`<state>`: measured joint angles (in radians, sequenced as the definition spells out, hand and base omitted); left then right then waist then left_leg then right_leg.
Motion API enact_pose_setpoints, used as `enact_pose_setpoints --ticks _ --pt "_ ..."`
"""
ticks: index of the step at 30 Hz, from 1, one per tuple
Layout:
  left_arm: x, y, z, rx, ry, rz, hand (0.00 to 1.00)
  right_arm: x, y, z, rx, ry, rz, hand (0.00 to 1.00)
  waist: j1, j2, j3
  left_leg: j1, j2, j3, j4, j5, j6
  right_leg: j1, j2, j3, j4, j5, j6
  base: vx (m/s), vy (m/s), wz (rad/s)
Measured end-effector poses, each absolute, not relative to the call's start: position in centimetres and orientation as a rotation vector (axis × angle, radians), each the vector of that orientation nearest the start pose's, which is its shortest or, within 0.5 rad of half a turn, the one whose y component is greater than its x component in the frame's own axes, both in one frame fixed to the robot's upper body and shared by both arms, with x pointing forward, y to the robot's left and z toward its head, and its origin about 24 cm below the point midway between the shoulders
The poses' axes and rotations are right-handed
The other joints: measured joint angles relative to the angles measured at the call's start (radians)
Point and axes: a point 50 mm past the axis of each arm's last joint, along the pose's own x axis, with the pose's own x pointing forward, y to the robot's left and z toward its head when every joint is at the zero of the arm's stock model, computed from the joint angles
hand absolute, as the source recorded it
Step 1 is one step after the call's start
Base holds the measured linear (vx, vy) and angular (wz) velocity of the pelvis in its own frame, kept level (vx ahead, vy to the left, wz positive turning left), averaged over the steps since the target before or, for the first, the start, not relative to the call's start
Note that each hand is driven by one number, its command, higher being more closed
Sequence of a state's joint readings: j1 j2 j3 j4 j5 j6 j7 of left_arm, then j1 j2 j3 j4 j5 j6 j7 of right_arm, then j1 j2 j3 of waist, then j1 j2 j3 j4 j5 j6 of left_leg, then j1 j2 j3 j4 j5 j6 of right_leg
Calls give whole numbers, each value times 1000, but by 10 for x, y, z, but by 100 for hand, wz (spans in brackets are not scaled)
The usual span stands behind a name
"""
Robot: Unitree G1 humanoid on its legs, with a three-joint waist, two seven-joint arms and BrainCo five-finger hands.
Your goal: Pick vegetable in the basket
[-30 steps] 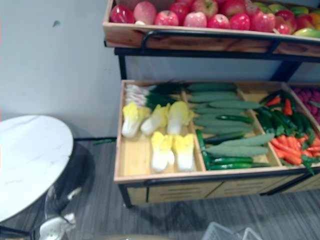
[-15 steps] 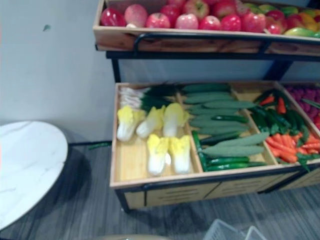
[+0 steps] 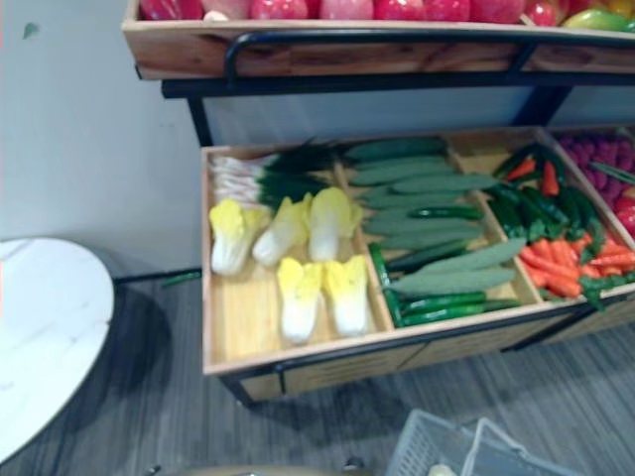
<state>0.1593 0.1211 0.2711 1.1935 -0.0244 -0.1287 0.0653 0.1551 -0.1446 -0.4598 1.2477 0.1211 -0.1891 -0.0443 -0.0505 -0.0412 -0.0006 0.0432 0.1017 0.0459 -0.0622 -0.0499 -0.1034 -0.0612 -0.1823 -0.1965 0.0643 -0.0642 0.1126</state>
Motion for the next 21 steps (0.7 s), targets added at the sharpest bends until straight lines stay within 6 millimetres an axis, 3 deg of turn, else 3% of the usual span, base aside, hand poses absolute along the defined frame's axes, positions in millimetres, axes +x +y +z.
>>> enact_pose_setpoints --ticks 6,7,9,10,11,12,13,14,16,17,18,19,20,21 --pt "43 230 -166 -1 1178 406 0 48 -262 -157 151 1044 -649 100 19 -3 61 -42 18 156 243 -159 19 -98 16 192 136 9 15 -75 37 -84" --pt "48 231 -166 4 1164 406 0 53 -262 -155 152 1013 -650 100 26 -11 70 -54 26 210 268 -178 24 -135 30 242 139 49 35 -287 93 -134" --pt "61 233 -163 15 1123 404 0 65 -256 -153 148 970 -613 100 26 -12 70 -93 57 318 308 -189 41 -204 74 291 60 224 64 -282 122 -158" --pt "60 231 -164 11 1126 408 0 71 -254 -152 147 951 -599 100 32 13 66 -106 89 360 306 -181 56 -202 91 294 -21 317 73 -234 59 -172" --pt "66 233 -162 11 1095 416 0 86 -248 -150 154 913 -560 100 35 15 83 -121 127 439 309 -169 64 -224 110 216 -22 373 46 -284 23 -163" --pt "73 236 -158 29 1058 418 0 85 -240 -152 184 918 -560 100 25 8 96 -124 145 486 298 -149 64 -258 97 86 186 212 -88 -284 -4 -140" --pt "75 237 -158 39 1049 410 0 79 -236 -155 201 936 -572 100 25 3 94 -119 150 505 285 -135 65 -262 76 23 290 141 -107 -181 -2 -107" --pt "75 235 -158 47 1050 397 0 65 -233 -158 223 964 -599 100 28 -2 91 -99 158 560 261 -109 67 -230 30 -65 444 57 -117 -124 -12 -97" --pt "71 235 -158 52 1061 382 0 58 -231 -159 206 990 -582 100 29 -8 87 -90 163 652 247 -81 67 -164 -48 -96 530 8 -97 -127 -94 -144" --pt "71 240 -157 66 1061 379 0 58 -229 -161 204 1001 -568 100 30 -32 79 -96 168 712 267 -74 62 -155 -72 -96 489 -7 -65 -125 -157 -149" --pt "73 243 -157 73 1059 381 0 58 -228 -161 202 1006 -562 100 29 -30 83 -99 170 739 278 -66 73 -158 -54 -109 451 -7 -64 -195 -175 -148" --pt "78 237 -157 72 1059 346 0 58 -228 -161 192 1017 -552 100 35 -22 77 -131 125 712 251 -95 66 -138 -9 -80 310 14 -93 -293 -68 -115" --pt "78 229 -160 54 1065 328 0 54 -236 -161 183 1026 -575 100 40 13 58 -148 76 682 181 -60 122 -93 18 -31 195 8 -93 -329 -46 -137" --pt "89 226 -158 58 1035 309 0 52 -244 -160 180 1038 -610 100 30 0 56 -151 61 759 174 -23 138 -121 -68 -15 488 -92 -69 -216 -113 -120"
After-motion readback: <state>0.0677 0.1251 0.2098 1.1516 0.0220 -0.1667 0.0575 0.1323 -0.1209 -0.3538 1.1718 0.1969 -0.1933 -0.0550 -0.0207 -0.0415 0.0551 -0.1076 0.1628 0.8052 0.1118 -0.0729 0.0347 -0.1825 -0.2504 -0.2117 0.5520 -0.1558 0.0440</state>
